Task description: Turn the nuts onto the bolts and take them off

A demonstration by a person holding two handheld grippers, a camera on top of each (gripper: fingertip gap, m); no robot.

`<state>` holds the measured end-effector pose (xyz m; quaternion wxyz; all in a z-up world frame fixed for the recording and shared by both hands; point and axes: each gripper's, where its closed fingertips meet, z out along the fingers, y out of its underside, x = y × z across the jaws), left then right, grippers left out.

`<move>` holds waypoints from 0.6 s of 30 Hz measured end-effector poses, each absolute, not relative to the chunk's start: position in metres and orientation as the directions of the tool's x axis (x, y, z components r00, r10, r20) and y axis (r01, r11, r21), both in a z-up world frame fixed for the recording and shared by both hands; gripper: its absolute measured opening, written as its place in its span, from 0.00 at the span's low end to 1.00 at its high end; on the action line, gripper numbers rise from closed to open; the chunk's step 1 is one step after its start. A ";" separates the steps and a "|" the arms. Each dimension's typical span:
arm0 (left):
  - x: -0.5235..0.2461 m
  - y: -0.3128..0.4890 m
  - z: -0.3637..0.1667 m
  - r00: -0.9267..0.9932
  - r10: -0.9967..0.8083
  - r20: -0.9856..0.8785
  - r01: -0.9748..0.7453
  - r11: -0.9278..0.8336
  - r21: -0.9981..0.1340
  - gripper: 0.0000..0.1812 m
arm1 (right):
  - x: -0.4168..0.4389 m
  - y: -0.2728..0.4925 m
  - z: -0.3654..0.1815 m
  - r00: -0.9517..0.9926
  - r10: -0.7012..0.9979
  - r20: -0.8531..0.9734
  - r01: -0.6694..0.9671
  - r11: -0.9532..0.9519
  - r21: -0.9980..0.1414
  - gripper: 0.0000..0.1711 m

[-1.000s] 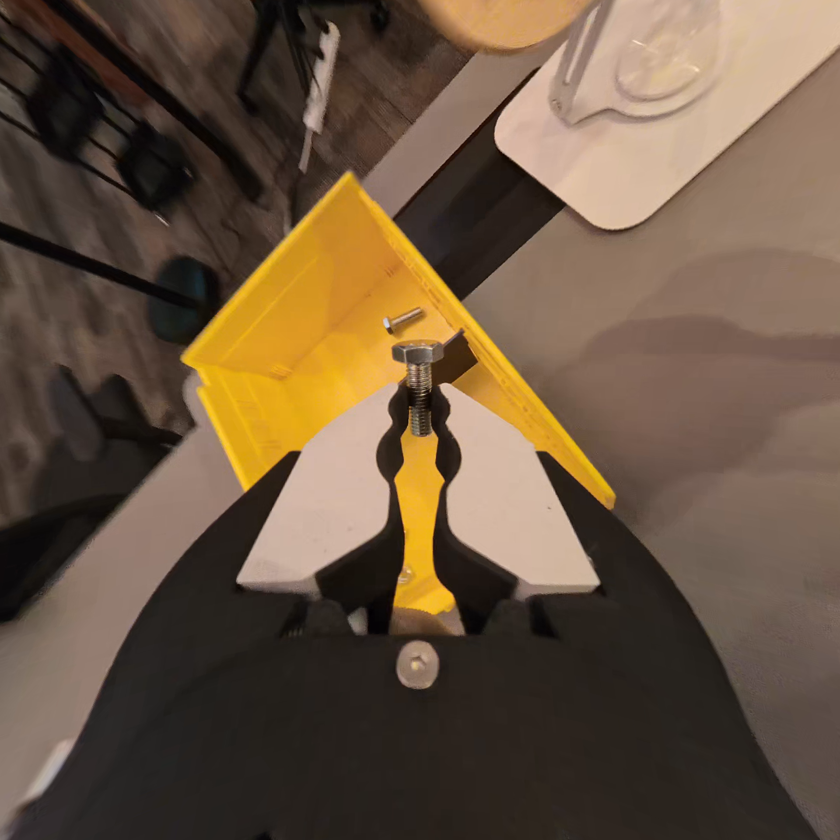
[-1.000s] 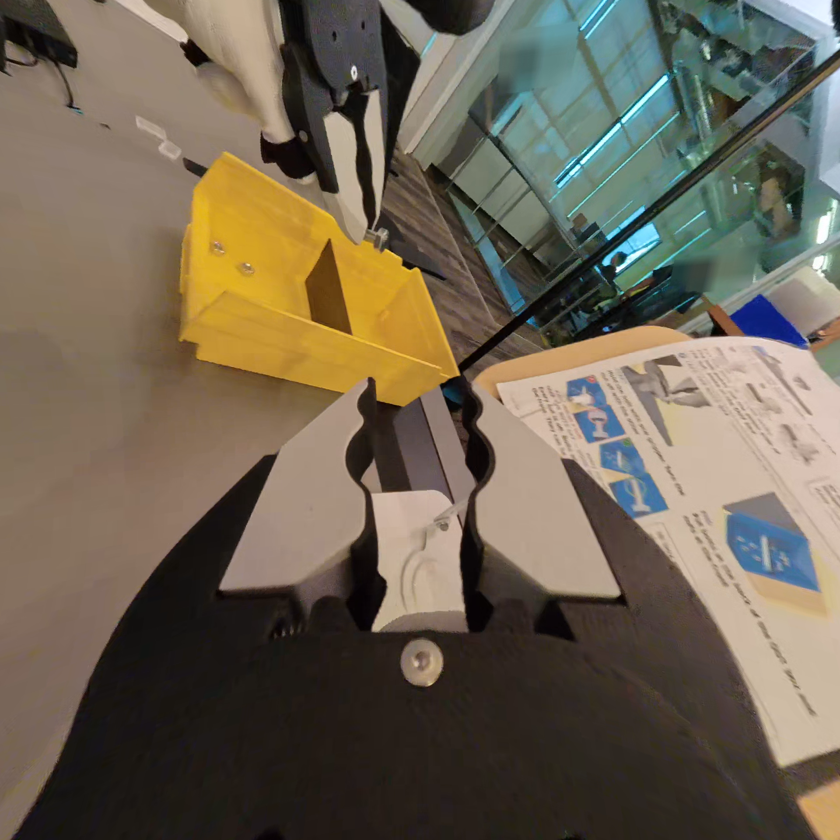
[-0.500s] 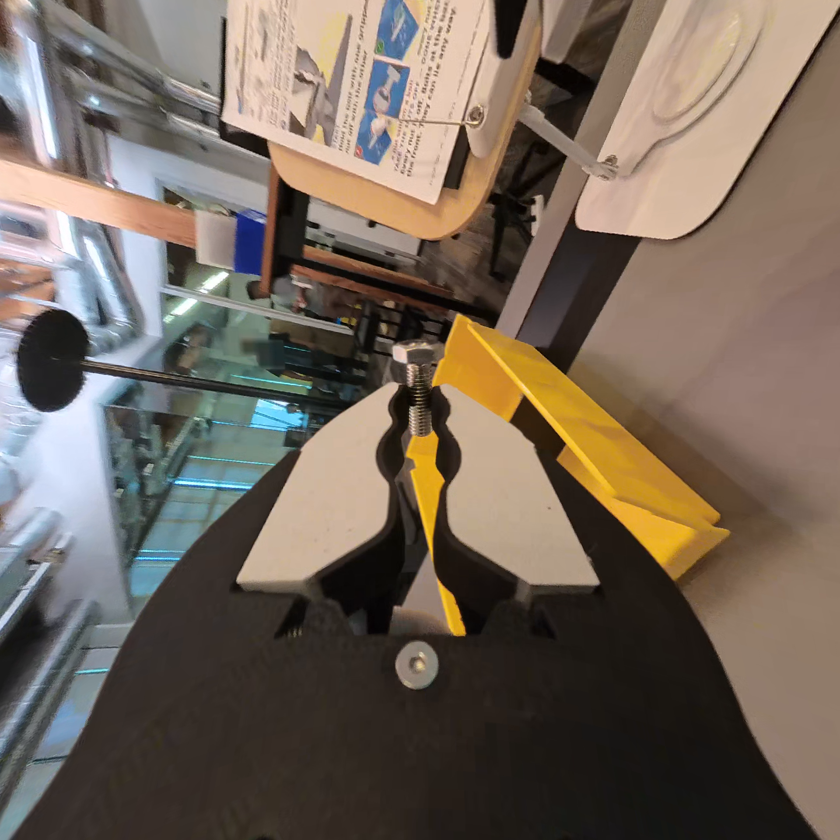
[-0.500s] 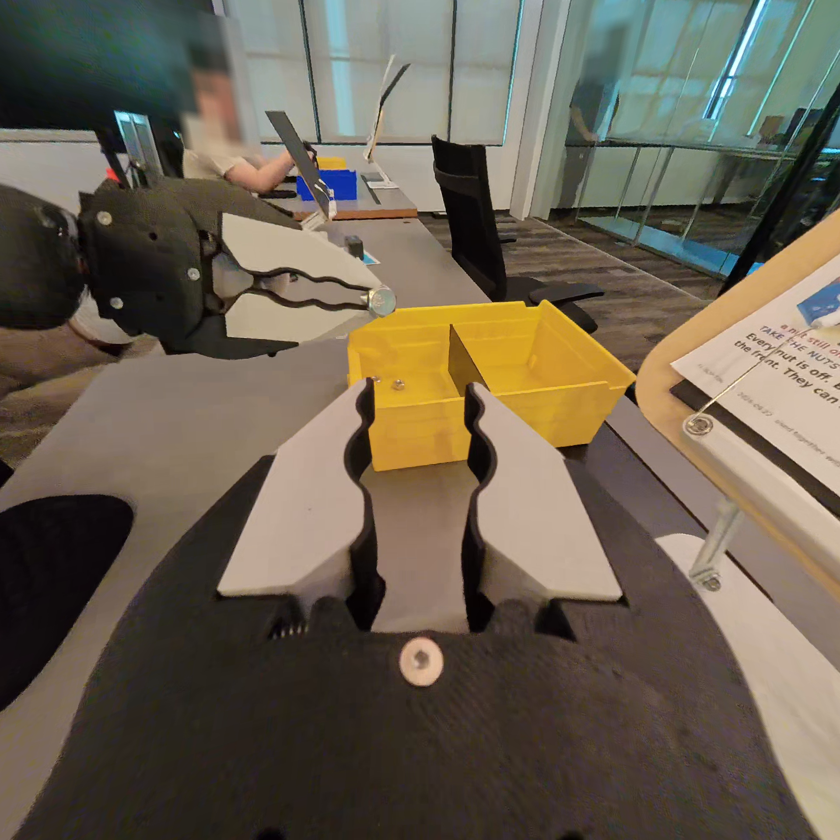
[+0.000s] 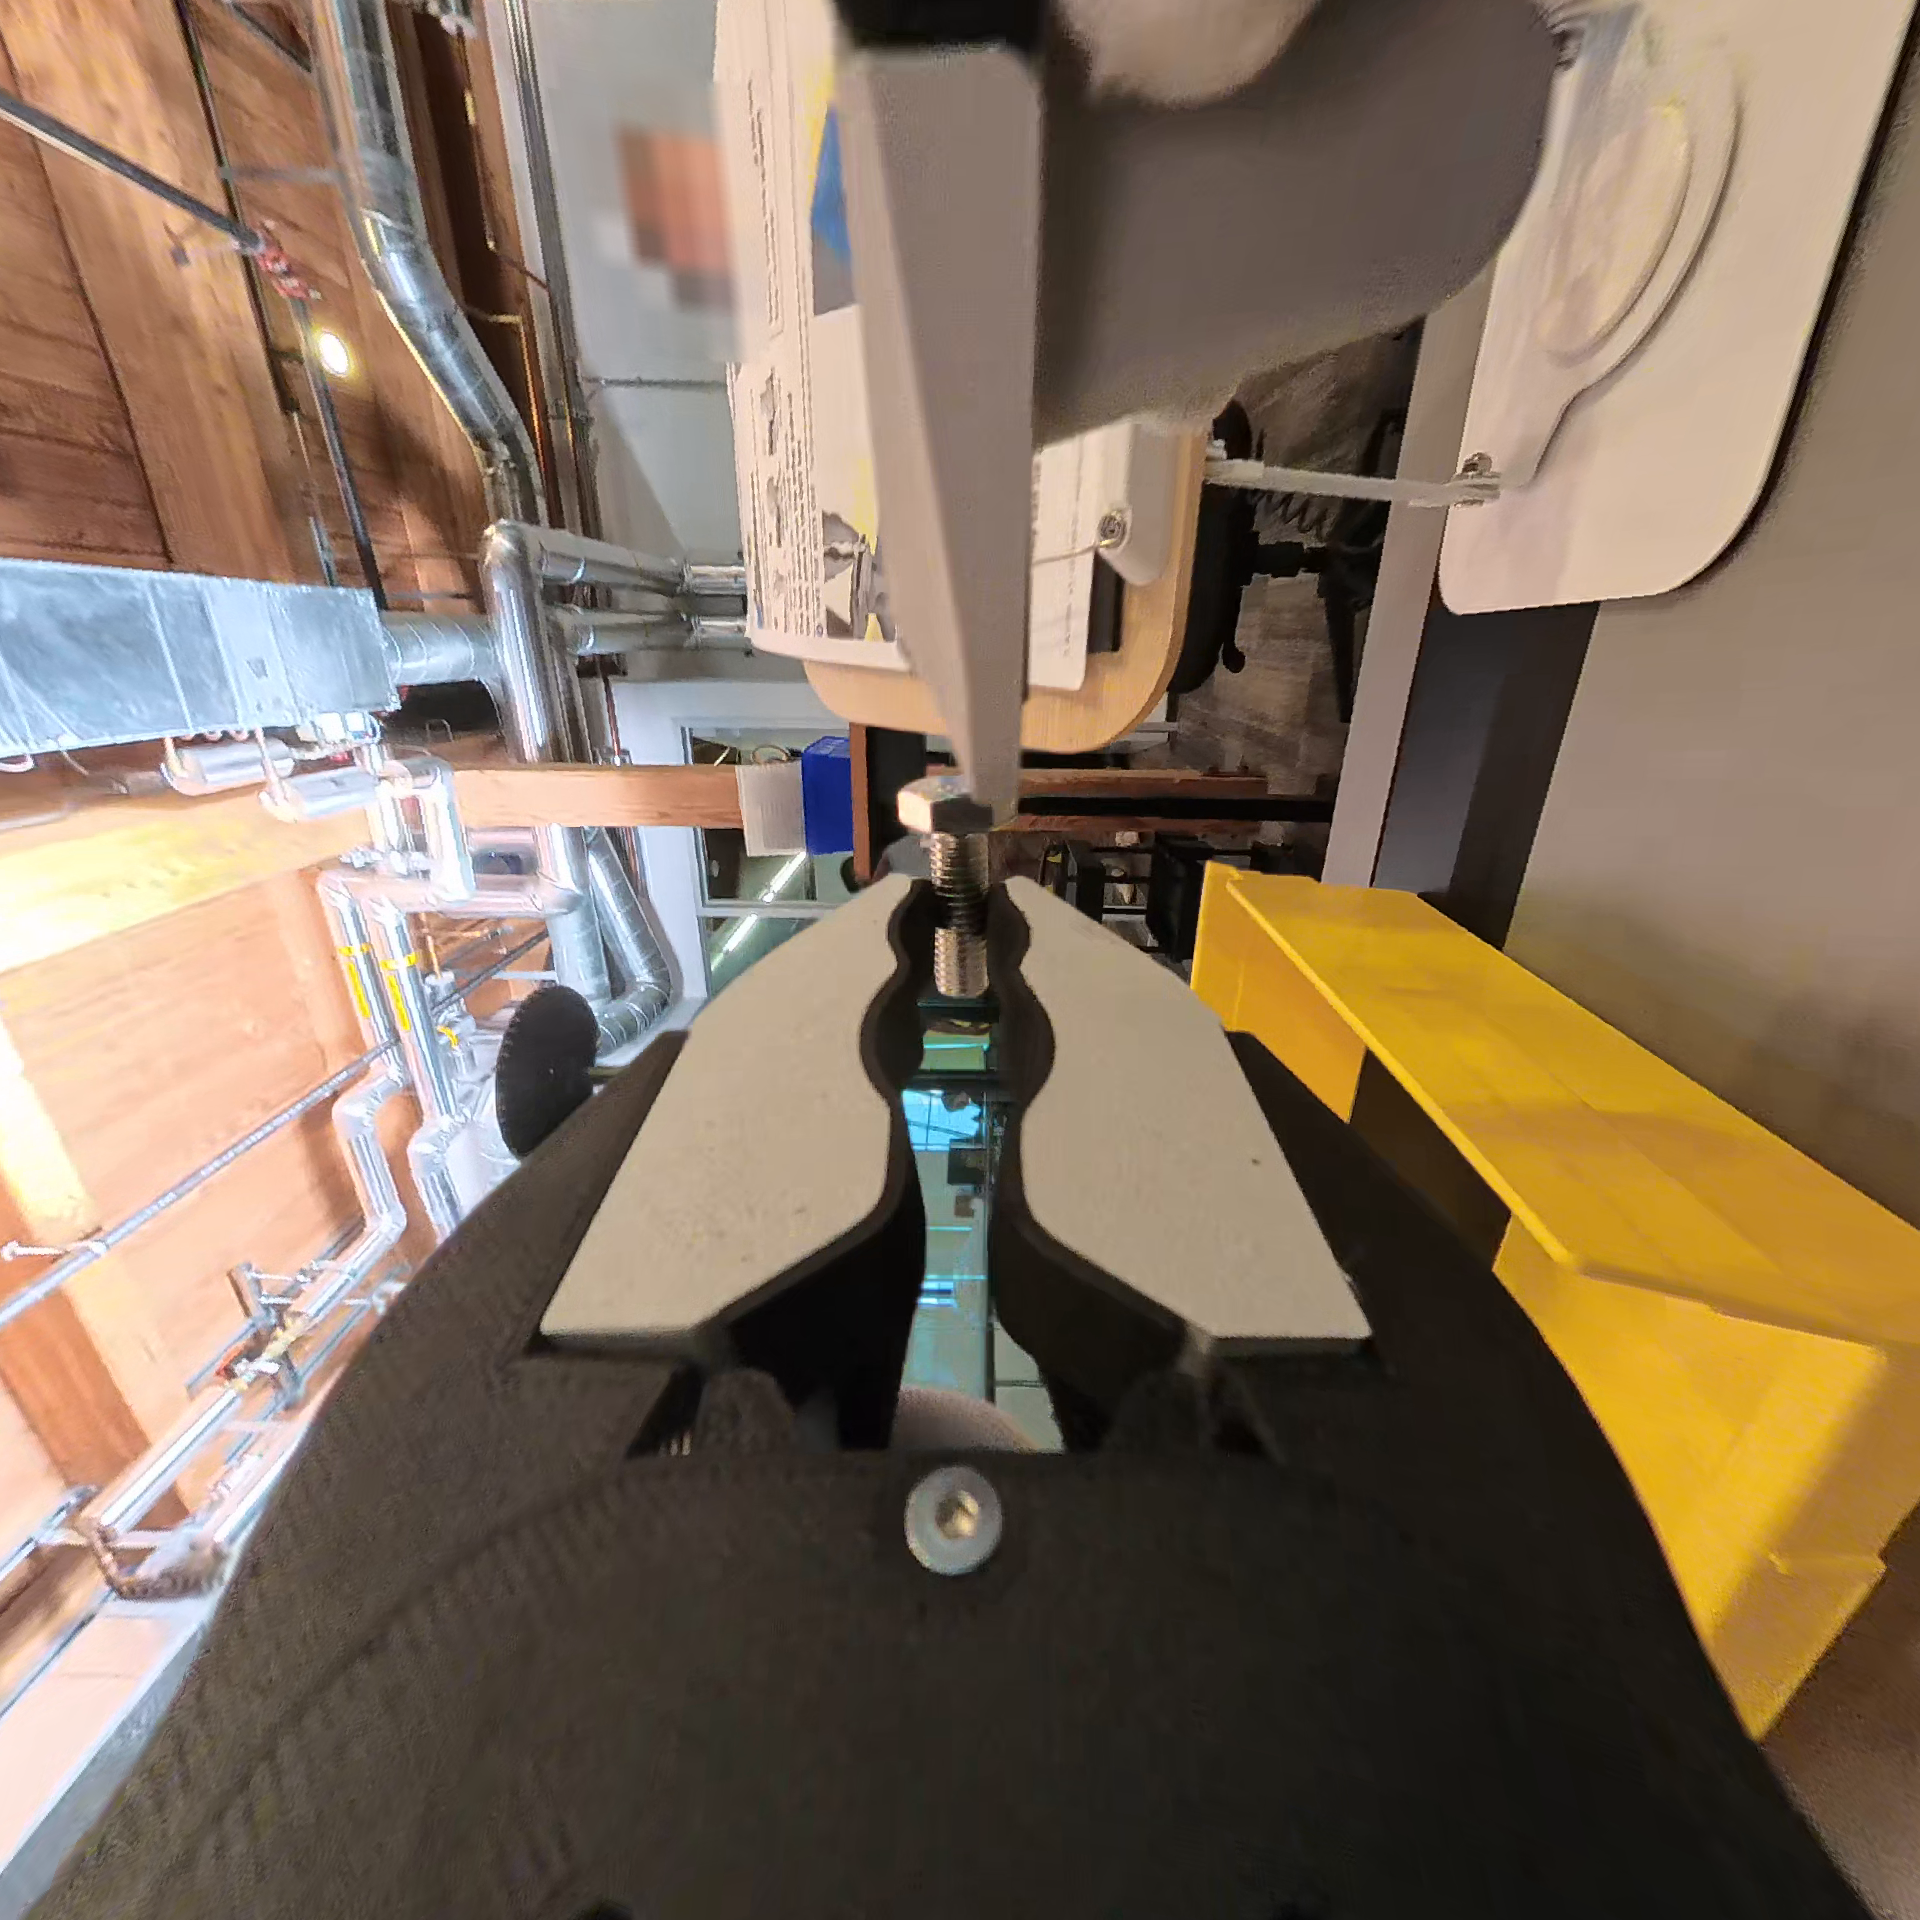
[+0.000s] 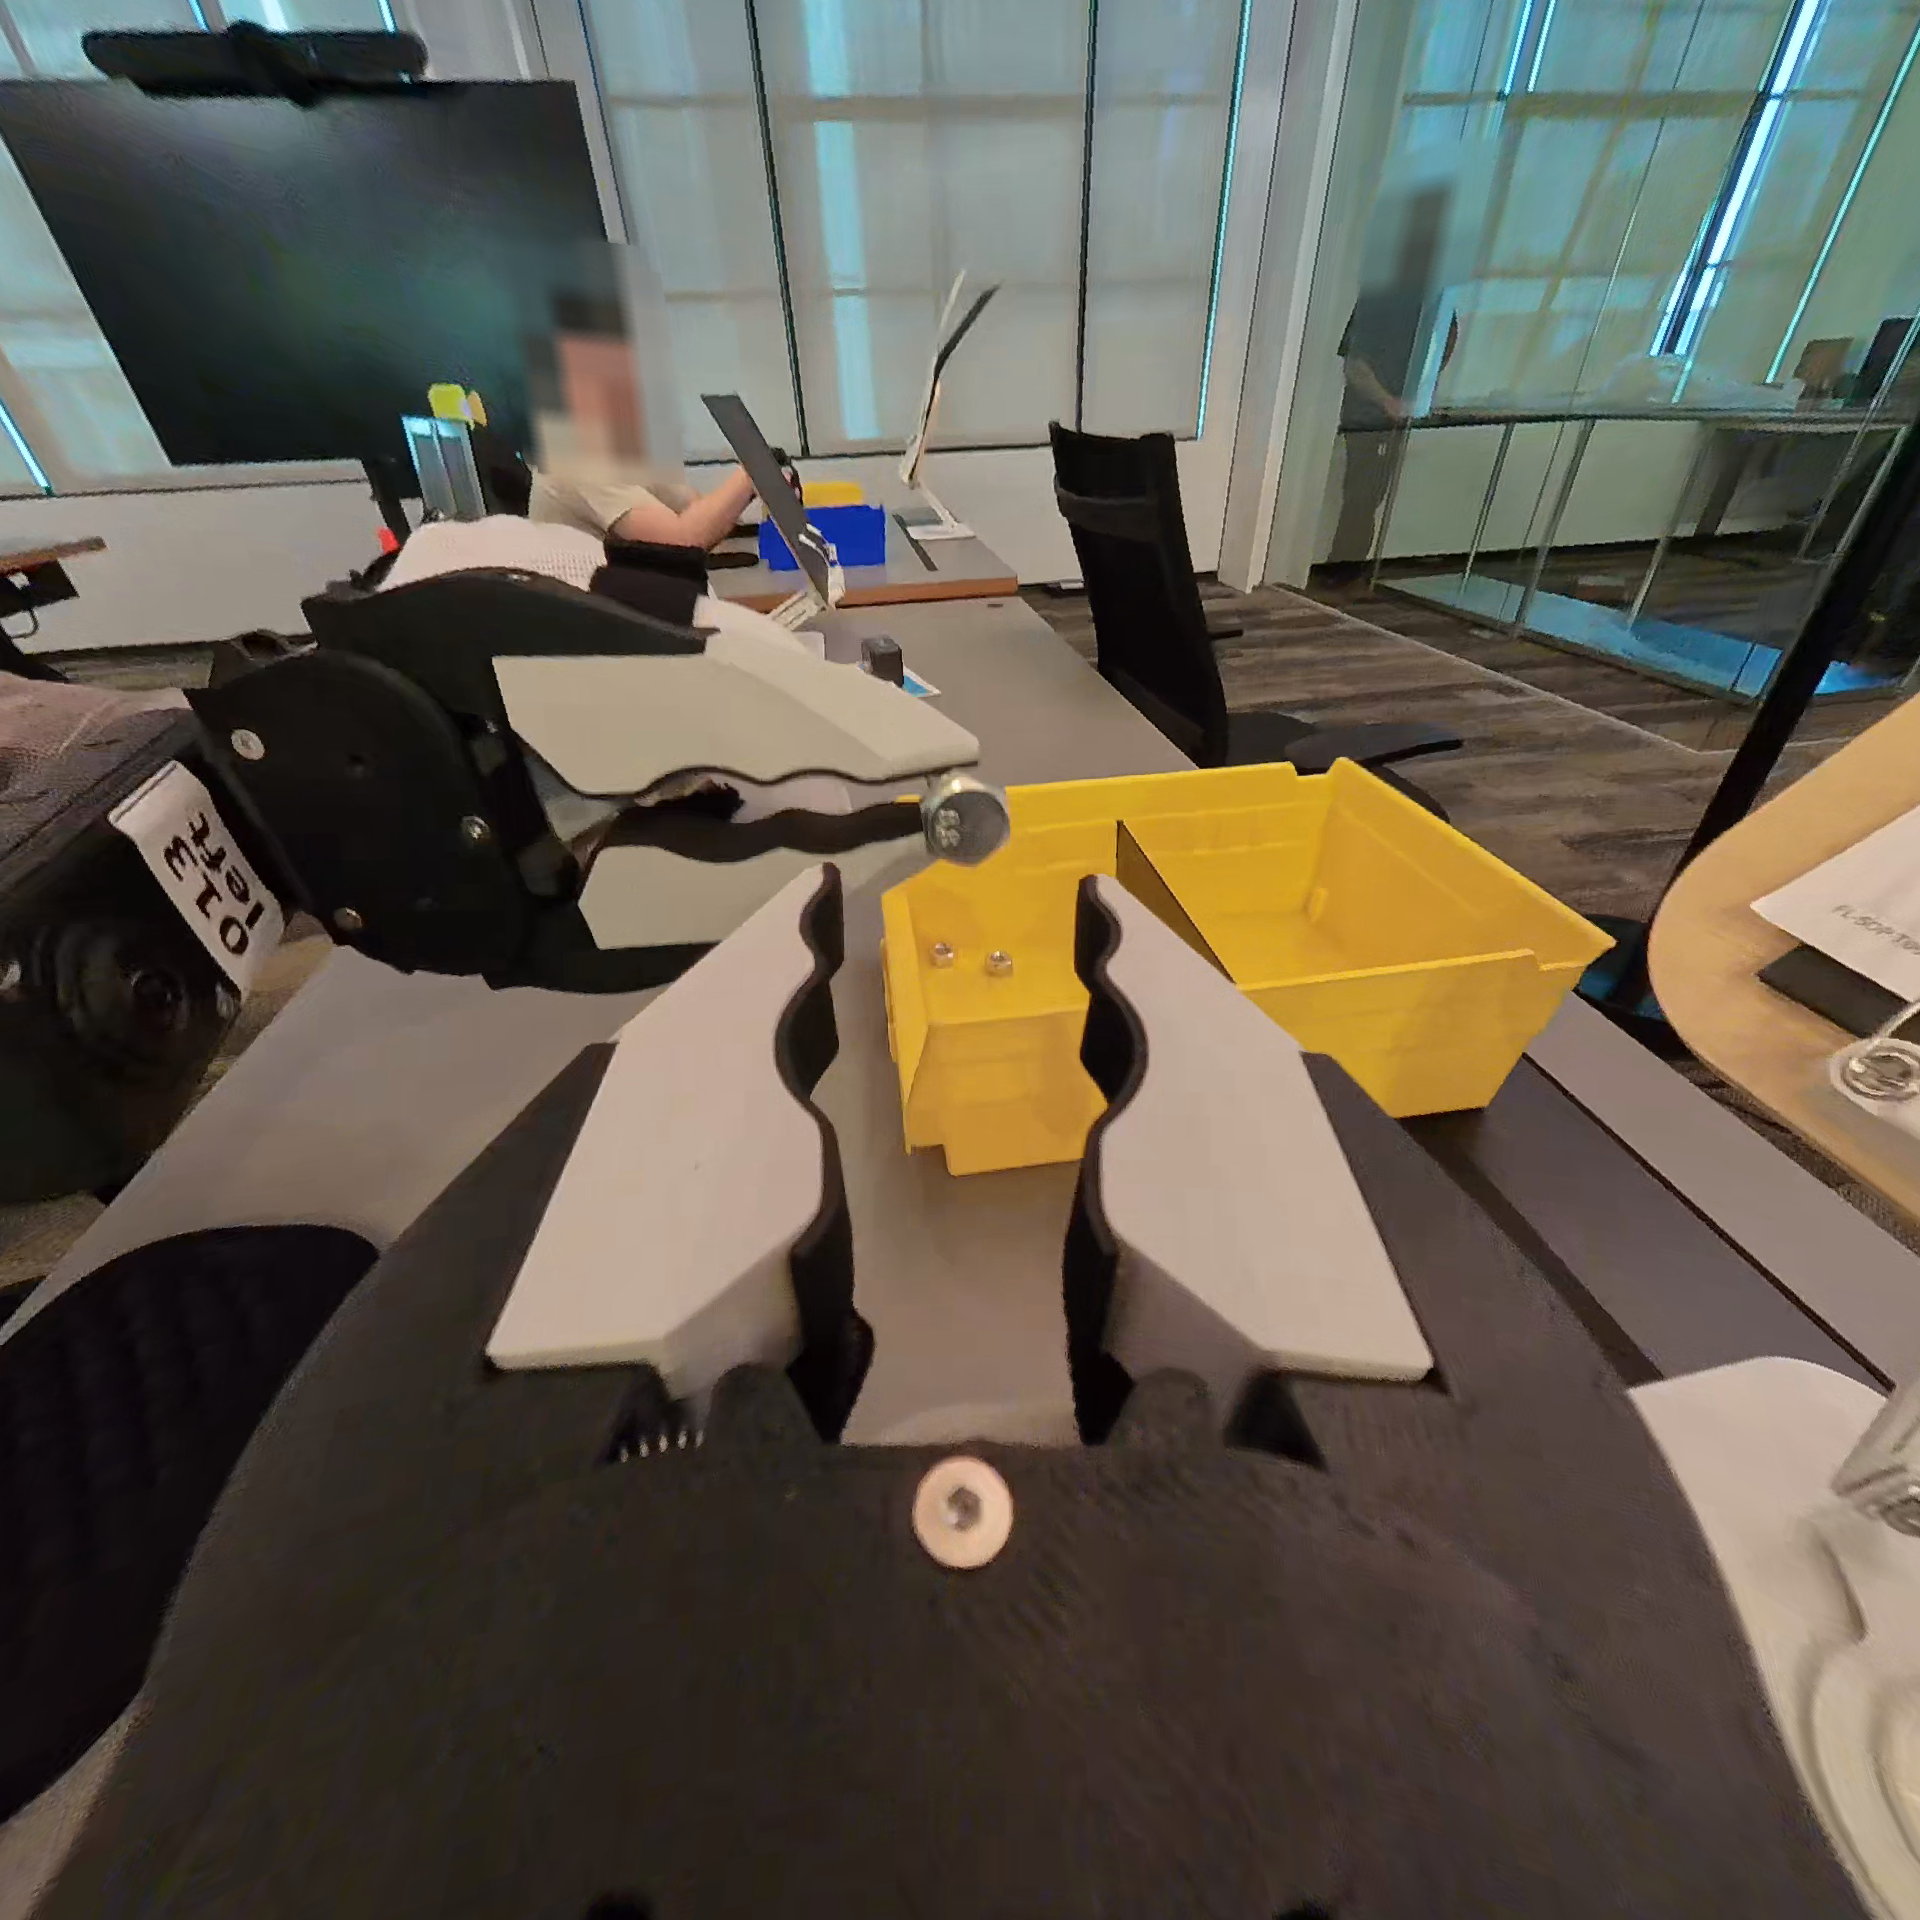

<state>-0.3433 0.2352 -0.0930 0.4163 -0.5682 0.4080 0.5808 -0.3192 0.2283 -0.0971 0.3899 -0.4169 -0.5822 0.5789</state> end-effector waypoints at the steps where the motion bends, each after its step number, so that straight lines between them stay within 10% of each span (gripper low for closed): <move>1: -0.340 0.237 -0.094 -0.013 0.008 -1.000 -0.951 -0.309 0.010 0.06 | -0.320 0.227 -0.098 -0.350 0.936 -0.027 0.031 -0.018 -0.999 0.25; 15: -0.315 0.248 -0.085 0.039 0.017 -0.999 -0.971 -0.235 -0.042 0.06 | -0.315 0.234 -0.088 -0.374 0.923 -0.091 -0.050 -0.118 -0.992 0.10; 18: -0.321 0.238 -0.069 0.082 0.133 -0.988 -0.949 -0.293 -0.118 0.20 | -0.310 0.241 -0.079 -0.396 0.901 -0.174 -0.075 -0.221 -0.972 0.10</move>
